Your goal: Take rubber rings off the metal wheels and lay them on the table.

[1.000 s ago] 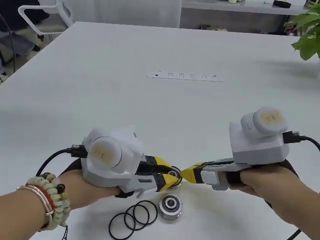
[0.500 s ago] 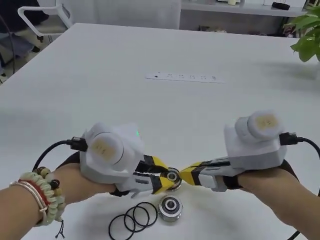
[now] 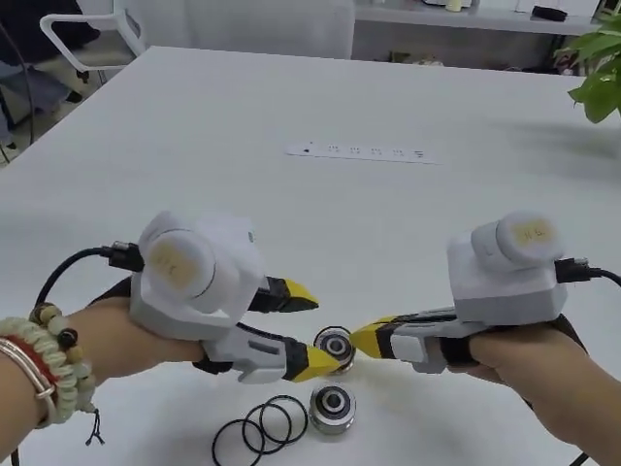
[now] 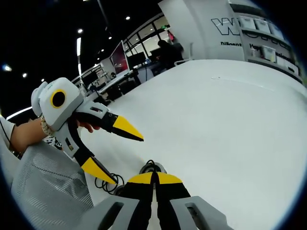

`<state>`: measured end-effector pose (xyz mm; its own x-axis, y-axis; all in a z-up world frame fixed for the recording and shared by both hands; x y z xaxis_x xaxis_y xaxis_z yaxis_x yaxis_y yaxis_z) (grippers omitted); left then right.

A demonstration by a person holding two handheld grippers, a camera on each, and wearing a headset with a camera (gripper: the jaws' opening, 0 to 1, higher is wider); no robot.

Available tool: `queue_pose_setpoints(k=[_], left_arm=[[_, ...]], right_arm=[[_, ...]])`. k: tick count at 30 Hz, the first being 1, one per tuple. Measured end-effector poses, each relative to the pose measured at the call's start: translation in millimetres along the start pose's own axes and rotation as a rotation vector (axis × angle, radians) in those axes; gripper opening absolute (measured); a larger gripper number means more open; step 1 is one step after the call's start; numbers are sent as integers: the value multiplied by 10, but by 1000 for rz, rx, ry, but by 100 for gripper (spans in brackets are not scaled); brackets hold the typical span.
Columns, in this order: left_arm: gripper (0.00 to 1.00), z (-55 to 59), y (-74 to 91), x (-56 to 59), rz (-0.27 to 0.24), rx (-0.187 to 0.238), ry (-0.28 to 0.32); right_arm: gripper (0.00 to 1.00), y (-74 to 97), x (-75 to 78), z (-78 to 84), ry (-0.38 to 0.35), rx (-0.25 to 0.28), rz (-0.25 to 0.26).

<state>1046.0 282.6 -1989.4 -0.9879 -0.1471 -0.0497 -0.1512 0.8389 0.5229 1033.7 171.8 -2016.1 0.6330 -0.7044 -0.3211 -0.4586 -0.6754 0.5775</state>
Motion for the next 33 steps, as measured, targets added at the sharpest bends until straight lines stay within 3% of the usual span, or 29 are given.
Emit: queue_pose_setpoints(k=[5,8,10,14,17,27,33], left_arm=[[42,-158,111,23,17,44,17],[50,-256,156,75,40,46,31],[55,-356,197,132,59,68,2],[56,-494,324,192,64,84,-23],[56,-542,458,225,46,81,-95],[61,-468,898,280,-15,74,-88],[68,-323,1201,284,-102,84,-32]], right_arm=[[0,14,-30,-34,4,11,-9],[0,25,-41,-61,0,21,-14],[0,30,-53,-75,-2,26,-18],[0,52,-81,-123,0,45,-24],[0,75,-87,-169,-13,68,-34],[0,112,-94,-210,-33,93,-47],[0,132,-182,-270,-42,119,-80]])
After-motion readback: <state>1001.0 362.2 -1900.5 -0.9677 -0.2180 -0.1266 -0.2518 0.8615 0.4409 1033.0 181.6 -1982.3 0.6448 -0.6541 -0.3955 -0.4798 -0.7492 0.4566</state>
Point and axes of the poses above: the centre of the closed fingertips' face, and the gripper's own axes: y roughly backward along the fingers, x roughly to its right, z roughly out of its underside, the point moved 6 cm from there along y, roughly backward along the fingers, and after that the axes turned 3 degrees about y, right-handed, at the moved point
